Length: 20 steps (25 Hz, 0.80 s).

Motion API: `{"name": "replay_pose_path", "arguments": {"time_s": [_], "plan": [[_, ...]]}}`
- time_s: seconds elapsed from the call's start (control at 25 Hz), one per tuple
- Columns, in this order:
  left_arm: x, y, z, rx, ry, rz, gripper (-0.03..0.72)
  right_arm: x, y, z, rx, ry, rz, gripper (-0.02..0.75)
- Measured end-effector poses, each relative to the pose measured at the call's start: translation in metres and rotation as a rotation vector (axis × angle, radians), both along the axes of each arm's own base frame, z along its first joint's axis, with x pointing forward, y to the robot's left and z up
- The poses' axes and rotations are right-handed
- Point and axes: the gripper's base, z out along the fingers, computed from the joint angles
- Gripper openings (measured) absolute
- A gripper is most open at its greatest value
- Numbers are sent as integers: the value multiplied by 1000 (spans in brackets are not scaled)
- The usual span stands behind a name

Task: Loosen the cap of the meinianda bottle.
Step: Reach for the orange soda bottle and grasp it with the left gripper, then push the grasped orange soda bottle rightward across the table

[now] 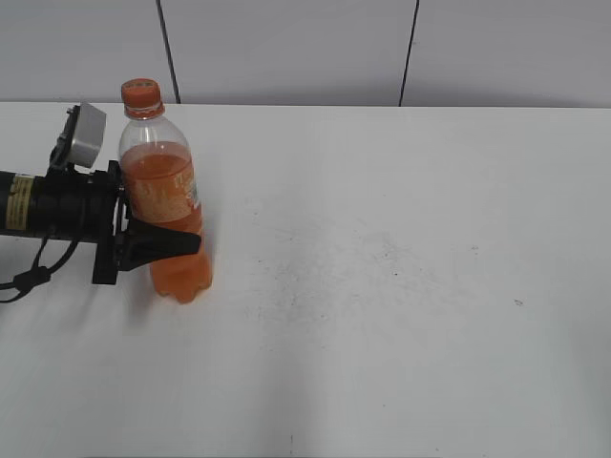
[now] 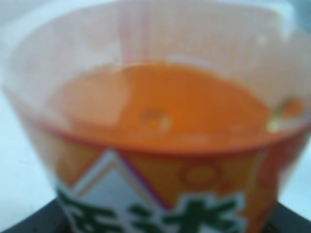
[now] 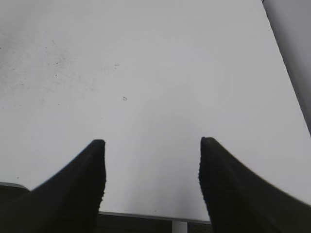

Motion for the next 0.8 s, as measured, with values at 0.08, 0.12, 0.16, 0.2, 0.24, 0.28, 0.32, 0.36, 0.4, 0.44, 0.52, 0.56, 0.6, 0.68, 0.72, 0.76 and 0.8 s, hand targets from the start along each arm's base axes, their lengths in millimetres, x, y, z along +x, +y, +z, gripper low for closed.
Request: {"name": "replay_pose_path", "arguments": {"time_s": [0.08, 0.12, 0.16, 0.2, 0.24, 0.28, 0.32, 0.36, 0.4, 0.44, 0.52, 0.56, 0.6, 0.68, 0.72, 0.76, 0.8], "plan": [[2, -8, 4, 15, -14, -8, 421, 0, 0, 0, 0, 0, 0, 460], [2, -13, 7, 17, -19, -18, 421, 0, 0, 0, 0, 0, 0, 460], [3, -20, 11, 14, -28, -31, 421, 0, 0, 0, 0, 0, 0, 460], [5, -25, 16, 7, -39, -39, 421, 0, 0, 0, 0, 0, 0, 460], [6, -33, 19, 1, -48, -50, 421, 0, 0, 0, 0, 0, 0, 460], [8, -40, 22, -5, -56, -64, 421, 0, 0, 0, 0, 0, 0, 460], [9, -49, 26, -13, -65, -79, 421, 0, 0, 0, 0, 0, 0, 460], [11, -57, 29, -21, -74, -91, 421, 0, 0, 0, 0, 0, 0, 460], [11, -66, 32, -27, -83, -109, 421, 0, 0, 0, 0, 0, 0, 460], [12, -76, 36, -30, -98, -125, 421, 0, 0, 0, 0, 0, 0, 460], [17, -93, 41, -33, -127, -137, 421, 0, 0, 0, 0, 0, 0, 460], [19, -102, 41, -35, -133, -137, 421, 0, 0, 0, 0, 0, 0, 460], [22, -110, 42, -39, -141, -124, 421, 0, 0, 0, 0, 0, 0, 460], [28, -122, 39, -32, -142, -78, 421, 0, 0, 0, 0, 0, 0, 460], [31, -127, 37, -24, -143, -67, 421, 0, 0, 0, 0, 0, 0, 460], [34, -131, 35, -9, -148, -55, 421, 0, 0, 0, 0, 0, 0, 460], [37, -135, 32, 2, -151, -52, 421, 0, 0, 0, 0, 0, 0, 460]]}}
